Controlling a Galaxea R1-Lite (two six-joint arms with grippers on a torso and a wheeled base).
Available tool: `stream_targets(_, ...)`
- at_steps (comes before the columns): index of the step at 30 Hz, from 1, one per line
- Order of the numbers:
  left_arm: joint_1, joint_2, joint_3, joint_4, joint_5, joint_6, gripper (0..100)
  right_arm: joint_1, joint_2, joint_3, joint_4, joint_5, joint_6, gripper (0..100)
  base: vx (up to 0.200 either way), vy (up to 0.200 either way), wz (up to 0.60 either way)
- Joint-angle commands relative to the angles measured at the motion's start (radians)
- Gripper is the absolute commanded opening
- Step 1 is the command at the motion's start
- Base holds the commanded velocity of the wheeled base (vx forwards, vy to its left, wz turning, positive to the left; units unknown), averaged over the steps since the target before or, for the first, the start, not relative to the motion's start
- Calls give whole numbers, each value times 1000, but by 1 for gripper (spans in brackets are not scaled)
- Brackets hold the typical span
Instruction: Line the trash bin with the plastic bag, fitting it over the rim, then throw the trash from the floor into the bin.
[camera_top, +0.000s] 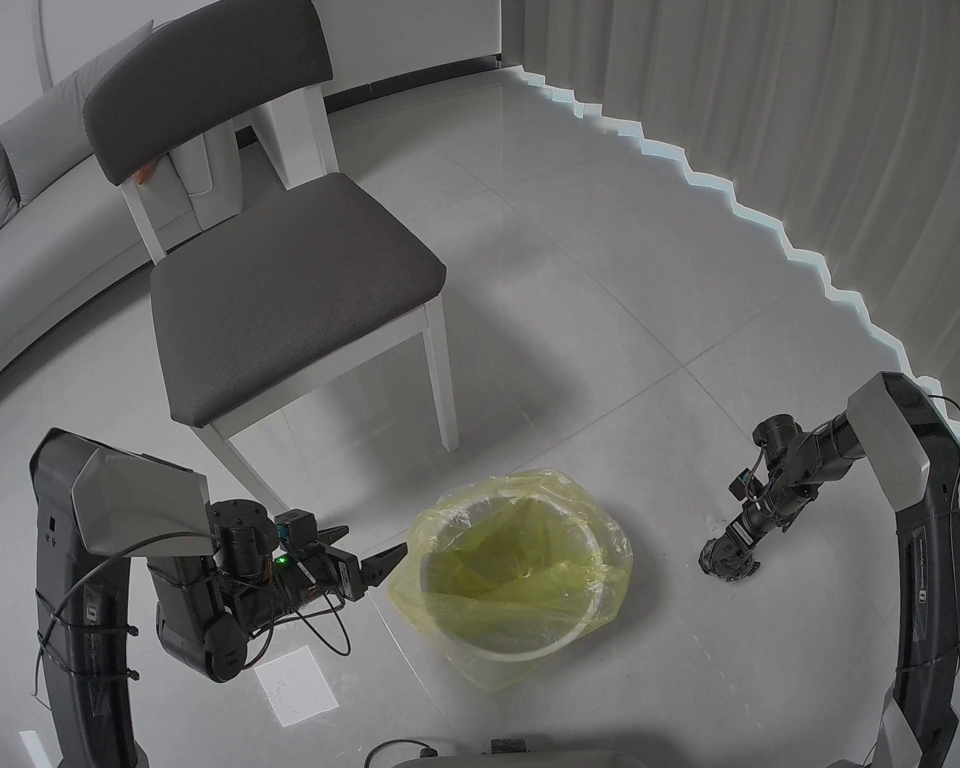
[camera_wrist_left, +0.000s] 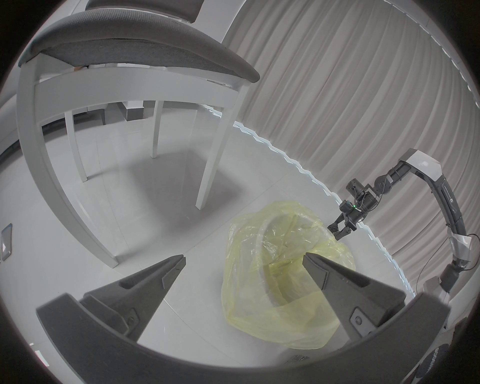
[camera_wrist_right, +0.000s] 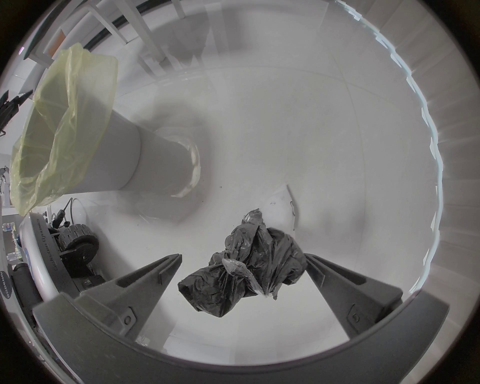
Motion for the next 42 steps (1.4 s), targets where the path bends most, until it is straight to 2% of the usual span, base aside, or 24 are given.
stream_targets(1, -8, 16, -7, -18, 1, 2, 100, 0, 32, -44, 36, -5, -3, 0, 0, 0, 0)
stream_targets(12, -3, 13, 3, -18, 1, 3, 100, -11, 20, -44, 57, -24, -8, 0, 0, 0, 0)
stream_targets(17, -9, 15, 5, -18, 1, 2, 100, -11, -112, 42, 57, -24, -8, 0, 0, 0, 0)
stream_targets(22, -14, 7, 5, -18, 14, 3, 100, 3, -333, 158, 57, -18, -6, 0, 0, 0, 0)
stream_targets(23, -12, -8, 6, -18, 18, 0, 100, 23, -434, 200, 59, -12, -5, 0, 0, 0, 0)
stream_targets(29, -11, -51, 22, -18, 18, -4, 100, 150, -675, 272, 59, -10, 1, 0, 0, 0, 0)
stream_targets(32, -6, -83, 60, -18, 21, -4, 100, 296, -802, 287, 59, -19, 6, 0, 0, 0, 0)
stream_targets(33, -6, -83, 60, -18, 21, -4, 100, 296, -802, 287, 59, -19, 6, 0, 0, 0, 0)
stream_targets(34, -3, -105, 88, -18, 21, -4, 100, 388, -848, 287, 59, -28, 7, 0, 0, 0, 0)
stream_targets(36, 0, -122, 112, -18, 23, -4, 100, 483, -876, 287, 59, -50, 7, 0, 0, 0, 0)
stream_targets(40, 0, -152, 146, -18, 50, -4, 100, 619, -870, 295, 48, -104, 7, 0, 0, 0, 0)
stream_targets(42, 0, -171, 158, -18, 67, -6, 100, 662, -851, 287, 46, -107, 7, 0, 0, 0, 0)
